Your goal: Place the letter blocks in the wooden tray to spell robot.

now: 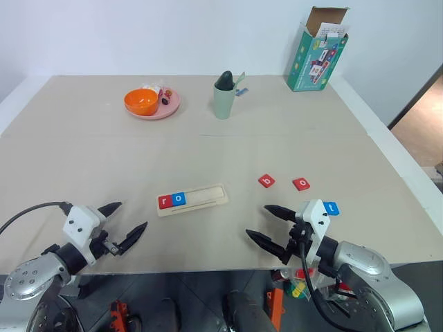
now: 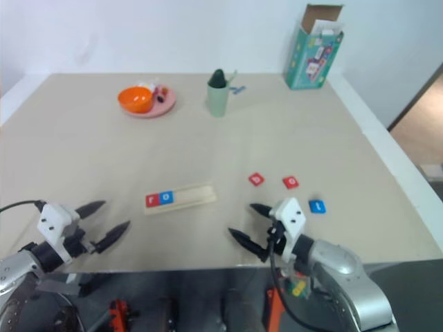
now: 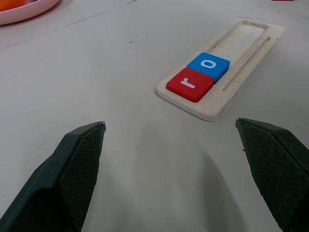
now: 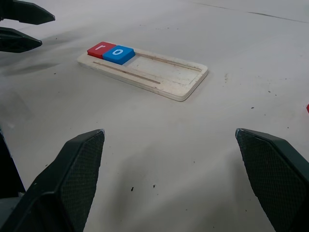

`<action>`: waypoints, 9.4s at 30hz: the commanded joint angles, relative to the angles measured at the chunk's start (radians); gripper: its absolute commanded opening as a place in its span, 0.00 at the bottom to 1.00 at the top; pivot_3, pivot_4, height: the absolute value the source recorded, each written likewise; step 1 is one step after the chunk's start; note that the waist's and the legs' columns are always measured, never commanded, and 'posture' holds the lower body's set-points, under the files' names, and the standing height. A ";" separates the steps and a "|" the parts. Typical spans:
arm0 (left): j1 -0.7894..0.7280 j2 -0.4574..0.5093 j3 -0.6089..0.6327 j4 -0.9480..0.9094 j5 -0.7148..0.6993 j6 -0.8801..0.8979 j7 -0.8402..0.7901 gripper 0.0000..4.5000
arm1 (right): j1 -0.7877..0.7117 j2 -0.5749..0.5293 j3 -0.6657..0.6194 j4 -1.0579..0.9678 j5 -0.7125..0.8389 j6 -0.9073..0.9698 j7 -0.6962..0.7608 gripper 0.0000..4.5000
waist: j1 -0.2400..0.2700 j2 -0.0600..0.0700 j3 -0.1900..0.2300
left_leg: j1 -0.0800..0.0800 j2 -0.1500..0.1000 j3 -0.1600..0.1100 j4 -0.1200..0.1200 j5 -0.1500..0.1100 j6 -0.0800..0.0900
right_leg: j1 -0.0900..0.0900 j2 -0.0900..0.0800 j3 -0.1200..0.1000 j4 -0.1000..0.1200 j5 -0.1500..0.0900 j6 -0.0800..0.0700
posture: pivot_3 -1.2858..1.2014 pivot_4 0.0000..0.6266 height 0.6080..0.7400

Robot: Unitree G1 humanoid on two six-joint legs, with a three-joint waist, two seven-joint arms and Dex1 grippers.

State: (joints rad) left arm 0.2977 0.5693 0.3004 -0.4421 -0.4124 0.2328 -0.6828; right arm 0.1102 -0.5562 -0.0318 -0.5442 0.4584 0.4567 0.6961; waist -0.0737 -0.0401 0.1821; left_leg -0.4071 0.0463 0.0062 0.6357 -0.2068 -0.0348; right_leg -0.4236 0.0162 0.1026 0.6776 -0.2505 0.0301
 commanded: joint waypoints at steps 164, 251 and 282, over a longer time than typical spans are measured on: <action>-0.437 0.077 -0.333 -0.046 -0.074 0.151 -0.303 1.00 | -0.137 0.326 0.019 -0.175 -0.220 0.568 -0.590 0.26 | 0.022 0.001 -0.001 | 0.000 0.002 -0.009 0.001 0.001 -0.001 | 0.002 0.007 -0.003 0.004 0.000 -0.003 | 0.52 0.24 1.00; -0.257 0.037 -0.255 -0.058 -0.048 0.089 -0.113 1.00 | -0.877 0.096 0.392 0.782 -0.353 -0.176 0.597 0.27 | 0.025 0.005 0.002 | 0.000 0.002 -0.005 0.002 -0.004 0.009 | 0.002 0.007 0.000 0.004 0.001 0.003 | 0.52 0.24 1.00; -0.265 0.035 -0.280 -0.079 -0.036 0.109 -0.100 1.00 | -0.893 0.152 0.410 0.867 -0.385 -0.185 0.569 0.50 | 0.025 0.005 0.002 | 0.000 0.002 -0.005 0.002 -0.004 0.009 | 0.002 0.008 0.000 0.004 0.002 0.003 | 0.52 0.24 1.00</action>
State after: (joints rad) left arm 0.0355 0.6031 0.0132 -0.4877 -0.4488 0.3504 -0.7907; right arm -0.7628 -0.4091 0.3869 0.3193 0.0726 0.2643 1.2637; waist -0.0490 -0.0350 0.1841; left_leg -0.4069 0.0482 0.0007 0.6381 -0.2104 -0.0258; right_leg -0.4214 0.0238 0.1025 0.6815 -0.2489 0.0328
